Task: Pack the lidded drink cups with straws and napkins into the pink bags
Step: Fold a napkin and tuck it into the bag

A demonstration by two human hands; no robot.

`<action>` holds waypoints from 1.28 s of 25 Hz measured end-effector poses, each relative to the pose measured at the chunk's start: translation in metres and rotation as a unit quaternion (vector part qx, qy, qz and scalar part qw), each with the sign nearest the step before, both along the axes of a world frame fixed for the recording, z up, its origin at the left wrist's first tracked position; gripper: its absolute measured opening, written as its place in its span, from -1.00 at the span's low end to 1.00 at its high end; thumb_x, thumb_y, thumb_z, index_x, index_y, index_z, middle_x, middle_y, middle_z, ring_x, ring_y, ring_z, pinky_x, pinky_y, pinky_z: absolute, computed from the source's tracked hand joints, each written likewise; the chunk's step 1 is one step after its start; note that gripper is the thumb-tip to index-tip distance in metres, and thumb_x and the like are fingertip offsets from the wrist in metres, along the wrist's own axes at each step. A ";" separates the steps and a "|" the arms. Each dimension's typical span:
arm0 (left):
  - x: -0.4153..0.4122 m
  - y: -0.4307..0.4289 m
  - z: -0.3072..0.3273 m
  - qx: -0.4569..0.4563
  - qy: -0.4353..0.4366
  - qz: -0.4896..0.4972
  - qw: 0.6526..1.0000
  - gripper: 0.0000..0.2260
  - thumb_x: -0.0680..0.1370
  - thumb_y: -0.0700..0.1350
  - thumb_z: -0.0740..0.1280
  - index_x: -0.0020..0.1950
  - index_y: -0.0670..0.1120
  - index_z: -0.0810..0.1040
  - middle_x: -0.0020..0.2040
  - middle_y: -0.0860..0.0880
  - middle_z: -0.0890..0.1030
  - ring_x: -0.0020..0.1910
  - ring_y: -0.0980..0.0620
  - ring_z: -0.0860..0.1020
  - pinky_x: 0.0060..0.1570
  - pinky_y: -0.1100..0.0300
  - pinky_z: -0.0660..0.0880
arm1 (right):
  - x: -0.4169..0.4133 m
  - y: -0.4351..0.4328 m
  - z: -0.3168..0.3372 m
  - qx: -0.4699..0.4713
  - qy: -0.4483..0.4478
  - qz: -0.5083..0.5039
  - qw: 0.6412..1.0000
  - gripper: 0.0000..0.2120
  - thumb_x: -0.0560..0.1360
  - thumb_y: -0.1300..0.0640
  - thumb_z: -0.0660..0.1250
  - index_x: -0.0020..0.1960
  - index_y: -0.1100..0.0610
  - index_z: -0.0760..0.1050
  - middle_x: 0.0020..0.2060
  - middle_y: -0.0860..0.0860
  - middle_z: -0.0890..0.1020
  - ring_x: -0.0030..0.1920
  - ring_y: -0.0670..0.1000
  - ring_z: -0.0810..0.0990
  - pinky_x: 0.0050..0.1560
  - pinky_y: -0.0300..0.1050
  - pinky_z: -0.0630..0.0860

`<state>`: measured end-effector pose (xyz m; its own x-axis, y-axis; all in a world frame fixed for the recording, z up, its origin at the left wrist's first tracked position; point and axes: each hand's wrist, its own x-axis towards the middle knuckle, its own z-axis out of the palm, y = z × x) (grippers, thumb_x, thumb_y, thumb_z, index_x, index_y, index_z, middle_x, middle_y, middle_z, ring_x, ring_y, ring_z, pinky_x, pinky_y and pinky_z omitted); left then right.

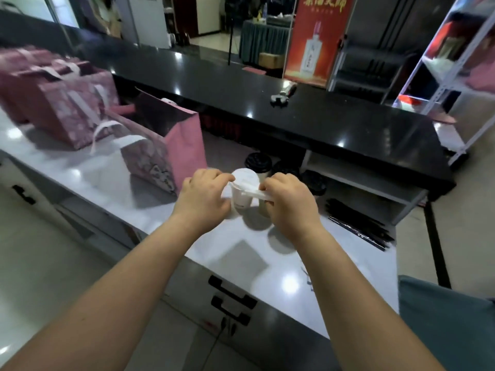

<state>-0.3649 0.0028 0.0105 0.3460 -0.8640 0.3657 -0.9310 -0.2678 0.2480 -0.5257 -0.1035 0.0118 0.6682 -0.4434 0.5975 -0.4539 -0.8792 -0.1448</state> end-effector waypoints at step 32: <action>0.397 -0.075 0.077 0.111 -0.025 -0.069 0.991 -0.52 0.45 -0.01 0.40 0.36 0.06 0.42 0.24 0.02 0.48 0.25 -0.05 0.39 0.18 -0.03 0.41 | 0.374 -0.067 0.113 0.043 -0.106 -0.011 0.993 -0.80 0.36 0.34 0.37 -0.06 0.13 0.60 -0.16 0.00 0.60 -0.10 0.03 0.53 -0.12 -0.13 0.46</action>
